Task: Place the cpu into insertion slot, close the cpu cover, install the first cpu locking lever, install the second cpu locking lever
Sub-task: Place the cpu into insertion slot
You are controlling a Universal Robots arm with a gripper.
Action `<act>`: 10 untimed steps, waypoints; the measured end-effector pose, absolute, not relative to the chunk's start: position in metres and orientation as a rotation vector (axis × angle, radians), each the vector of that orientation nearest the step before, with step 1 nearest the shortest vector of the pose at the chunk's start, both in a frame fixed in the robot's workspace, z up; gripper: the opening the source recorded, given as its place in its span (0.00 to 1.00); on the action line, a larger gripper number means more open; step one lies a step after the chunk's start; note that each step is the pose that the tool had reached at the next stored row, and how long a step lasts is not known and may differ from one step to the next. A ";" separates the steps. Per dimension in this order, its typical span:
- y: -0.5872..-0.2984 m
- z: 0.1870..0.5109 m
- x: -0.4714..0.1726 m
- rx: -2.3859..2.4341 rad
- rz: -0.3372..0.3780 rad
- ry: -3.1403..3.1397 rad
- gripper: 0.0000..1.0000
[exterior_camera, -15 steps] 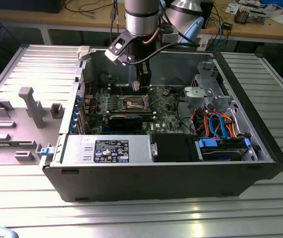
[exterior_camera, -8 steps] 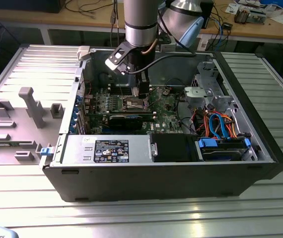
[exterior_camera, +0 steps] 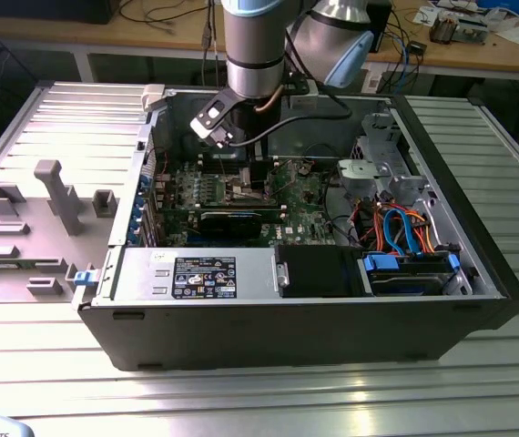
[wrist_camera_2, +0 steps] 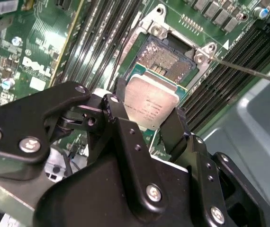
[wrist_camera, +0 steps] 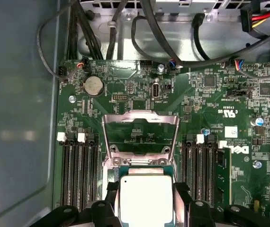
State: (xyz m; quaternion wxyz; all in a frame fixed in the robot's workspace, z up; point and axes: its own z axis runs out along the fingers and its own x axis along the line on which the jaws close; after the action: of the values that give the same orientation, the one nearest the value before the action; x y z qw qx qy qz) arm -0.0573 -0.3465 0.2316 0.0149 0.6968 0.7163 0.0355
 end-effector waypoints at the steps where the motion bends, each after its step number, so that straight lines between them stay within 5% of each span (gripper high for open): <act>1: -0.346 0.230 -0.058 2.169 0.111 2.229 0.54; 10: -0.346 0.223 -0.058 2.169 0.111 2.229 0.54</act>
State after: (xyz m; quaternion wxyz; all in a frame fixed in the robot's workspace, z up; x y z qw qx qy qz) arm -0.0581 -0.3456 0.2233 0.0147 0.6969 0.7161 0.0358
